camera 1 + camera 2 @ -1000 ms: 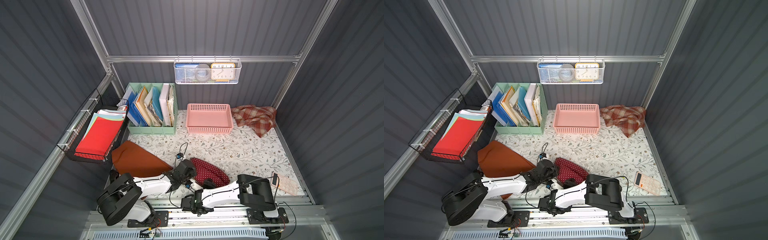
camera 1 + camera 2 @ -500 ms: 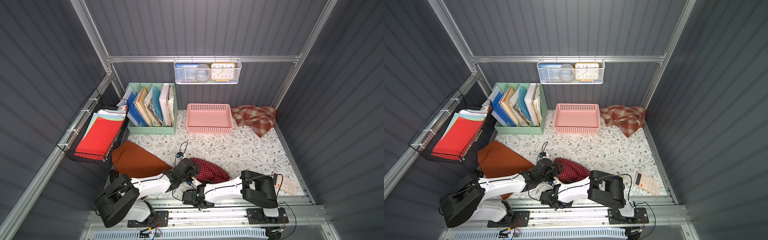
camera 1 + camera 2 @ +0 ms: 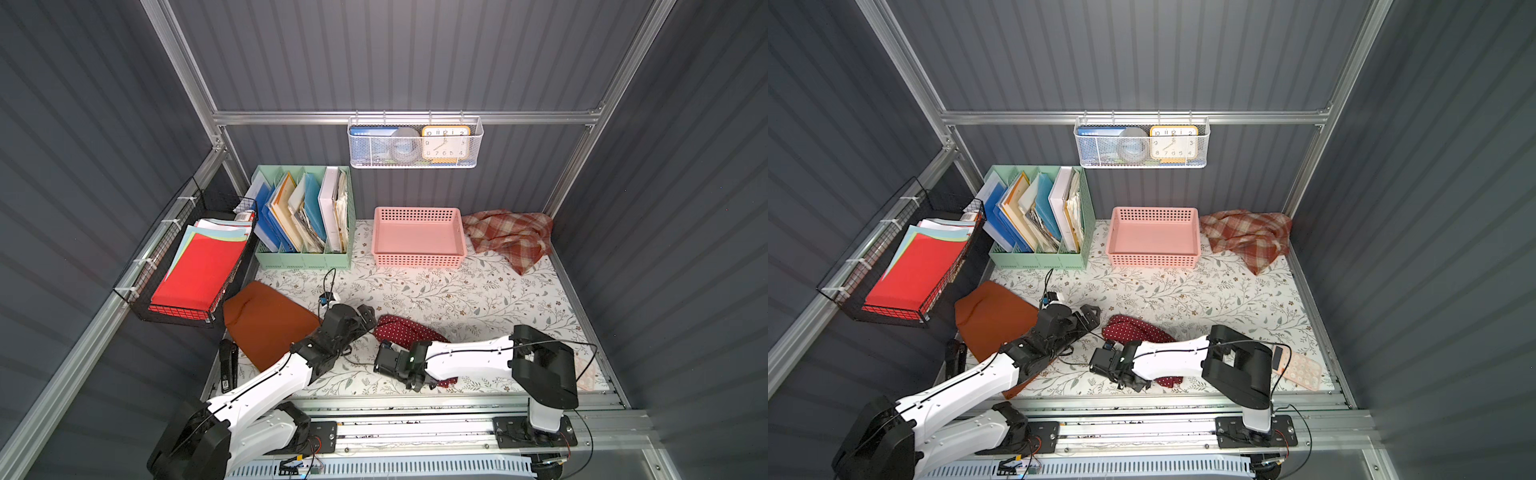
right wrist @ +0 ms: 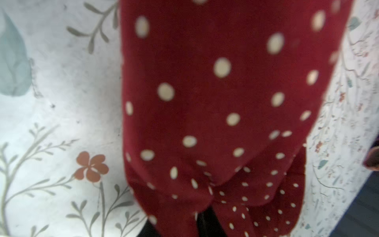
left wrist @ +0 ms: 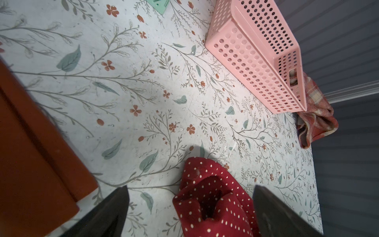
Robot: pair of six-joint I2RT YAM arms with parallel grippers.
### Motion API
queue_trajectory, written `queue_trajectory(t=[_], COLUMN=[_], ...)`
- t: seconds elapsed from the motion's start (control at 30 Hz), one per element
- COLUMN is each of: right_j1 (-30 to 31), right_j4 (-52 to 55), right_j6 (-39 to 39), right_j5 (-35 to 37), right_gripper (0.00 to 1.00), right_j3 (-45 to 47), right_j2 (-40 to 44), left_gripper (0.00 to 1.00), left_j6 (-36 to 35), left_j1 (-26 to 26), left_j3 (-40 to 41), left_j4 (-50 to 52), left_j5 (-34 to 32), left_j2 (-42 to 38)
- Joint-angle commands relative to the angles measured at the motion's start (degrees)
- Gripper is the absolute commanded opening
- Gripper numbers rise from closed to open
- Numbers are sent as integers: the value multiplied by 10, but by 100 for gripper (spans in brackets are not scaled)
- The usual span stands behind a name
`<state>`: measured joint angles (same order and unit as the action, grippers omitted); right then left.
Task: Roll up the skirts
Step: Roll the skirt at the center of the board.
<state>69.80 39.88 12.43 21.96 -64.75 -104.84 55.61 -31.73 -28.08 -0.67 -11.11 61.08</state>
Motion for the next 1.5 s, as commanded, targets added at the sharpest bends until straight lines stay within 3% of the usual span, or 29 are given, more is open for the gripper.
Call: queue_trajectory(t=[0.0, 0.23, 0.53, 0.67, 0.87, 0.97, 1.13, 1.2, 1.33, 1.47], right_j1=[-45, -159, -277, -311, -359, -367, -367, -366, -367, -379], right_j4=[-46, -117, -245, -254, -264, -243, -257, -262, -279, -354], right_j6=[-21, -34, -4, -6, 6, -2, 20, 23, 31, 71], right_j5=[-235, -478, -651, -656, -642, -610, -589, -578, -572, -616], right_gripper=[9, 11, 13, 18, 32, 41, 46, 44, 18, 12], right_j3=[28, 55, 106, 112, 116, 118, 139, 150, 171, 209], right_j2=[-3, 23, 36, 18, 30, 40, 78, 95, 106, 85], left_gripper=[100, 100, 99, 100, 99, 99, 98, 98, 98, 98], left_j6=[-26, -33, -38, -32, -18, -21, -25, -24, -16, -6], left_j1=[10, 11, 11, 11, 11, 11, 11, 10, 1, -20], left_j3=[3, 9, 9, 21, 32, 30, 24, 24, 22, 10], left_j4=[18, -29, -80, -110, -144, -152, -161, -168, -188, -216], left_j5=[11, 61, 110, 132, 156, 159, 167, 171, 178, 174], left_j2=[-10, 20, 68, 87, 119, 131, 146, 151, 166, 187])
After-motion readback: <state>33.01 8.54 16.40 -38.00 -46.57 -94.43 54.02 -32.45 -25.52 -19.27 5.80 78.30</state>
